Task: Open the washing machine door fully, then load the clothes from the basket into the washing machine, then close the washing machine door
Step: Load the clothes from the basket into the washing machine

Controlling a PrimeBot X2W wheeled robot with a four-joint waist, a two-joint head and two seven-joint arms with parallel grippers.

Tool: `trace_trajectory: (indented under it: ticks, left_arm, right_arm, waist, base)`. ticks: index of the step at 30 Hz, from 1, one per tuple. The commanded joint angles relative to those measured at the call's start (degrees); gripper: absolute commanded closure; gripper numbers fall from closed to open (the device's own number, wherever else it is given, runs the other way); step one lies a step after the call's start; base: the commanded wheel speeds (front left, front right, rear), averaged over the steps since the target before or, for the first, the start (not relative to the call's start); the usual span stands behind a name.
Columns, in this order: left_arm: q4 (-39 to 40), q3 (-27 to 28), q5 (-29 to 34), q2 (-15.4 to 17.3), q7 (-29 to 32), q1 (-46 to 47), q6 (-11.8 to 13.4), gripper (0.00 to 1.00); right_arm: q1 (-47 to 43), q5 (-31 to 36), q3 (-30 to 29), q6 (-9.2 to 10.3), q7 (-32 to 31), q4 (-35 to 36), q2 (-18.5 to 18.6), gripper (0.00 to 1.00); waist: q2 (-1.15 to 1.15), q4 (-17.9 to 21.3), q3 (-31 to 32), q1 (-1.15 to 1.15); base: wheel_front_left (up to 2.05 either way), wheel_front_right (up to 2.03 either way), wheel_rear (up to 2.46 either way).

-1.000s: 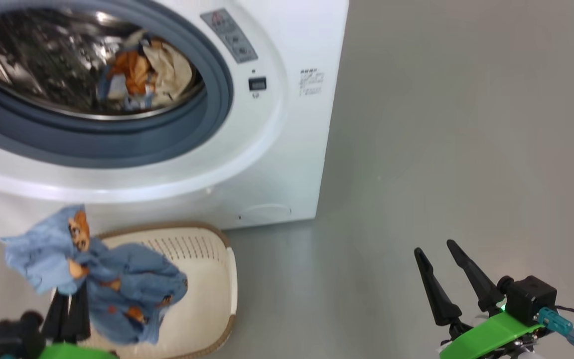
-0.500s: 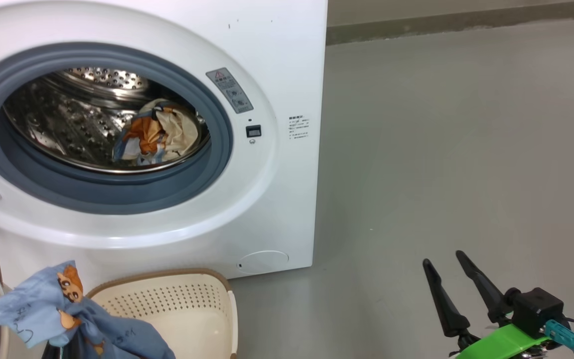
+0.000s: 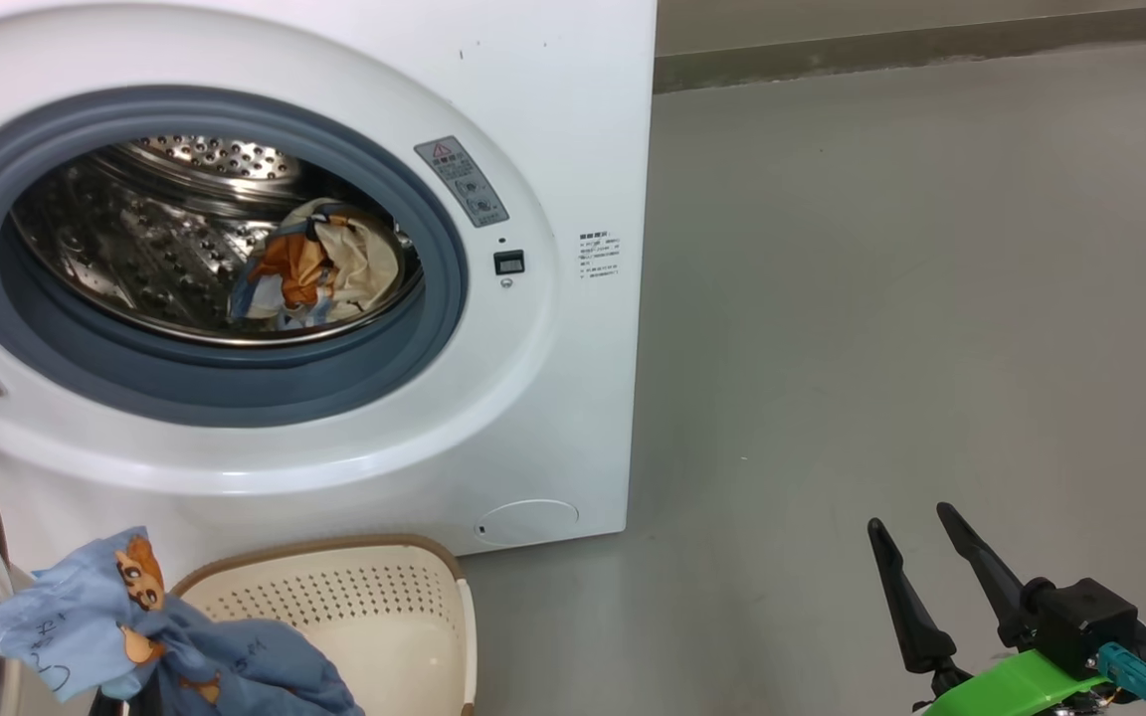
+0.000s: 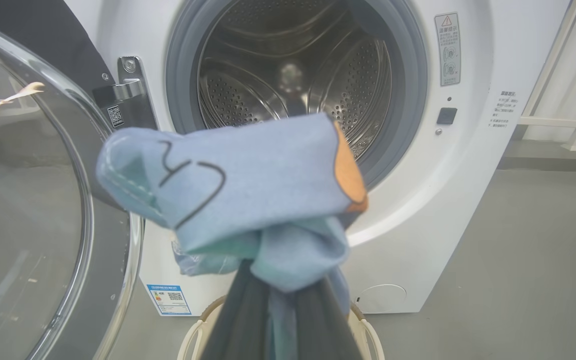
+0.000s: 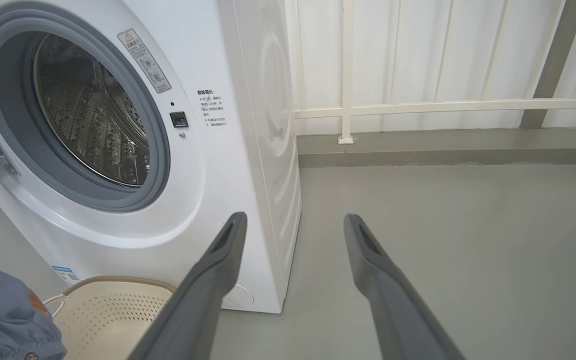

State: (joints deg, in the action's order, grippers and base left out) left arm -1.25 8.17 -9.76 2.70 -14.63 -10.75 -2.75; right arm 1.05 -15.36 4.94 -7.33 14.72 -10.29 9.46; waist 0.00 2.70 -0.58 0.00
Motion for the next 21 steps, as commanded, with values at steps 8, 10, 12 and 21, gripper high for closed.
trace_trajectory:
  ticks: [8,10,12,21]
  left_arm:
    - [1.4,2.0,0.6,0.2,-0.4,1.1,0.3,1.0]
    - [1.3,1.8,0.4,0.2,-0.4,1.5,0.5,1.0]
    - [1.2,1.8,0.3,0.2,-0.4,2.0,0.5,1.0]
    - [-2.4,2.5,0.3,0.8,-0.4,10.7,-1.6,1.0]
  right_arm:
    - [0.2,1.1,0.4,-0.16,0.3,1.2,-0.1,0.0]
    - [0.3,1.2,0.3,-0.16,0.3,1.3,-0.2,0.0]
    - [0.4,1.1,0.2,-0.16,0.3,1.4,-0.2,0.0]
    - [1.6,0.0,0.4,-0.16,0.3,1.8,-0.6,0.0]
  waist:
    - [0.0,0.0,-0.9,0.0]
    - [0.0,0.0,-1.2,0.0]
    - [0.0,0.1,-1.6,0.0]
    - [0.0,0.7,-5.7,0.0]
  base:
    - [0.0,0.0,0.0]
    - [0.0,0.0,0.0]
    - [0.0,0.0,0.0]
    - [0.0,0.0,0.0]
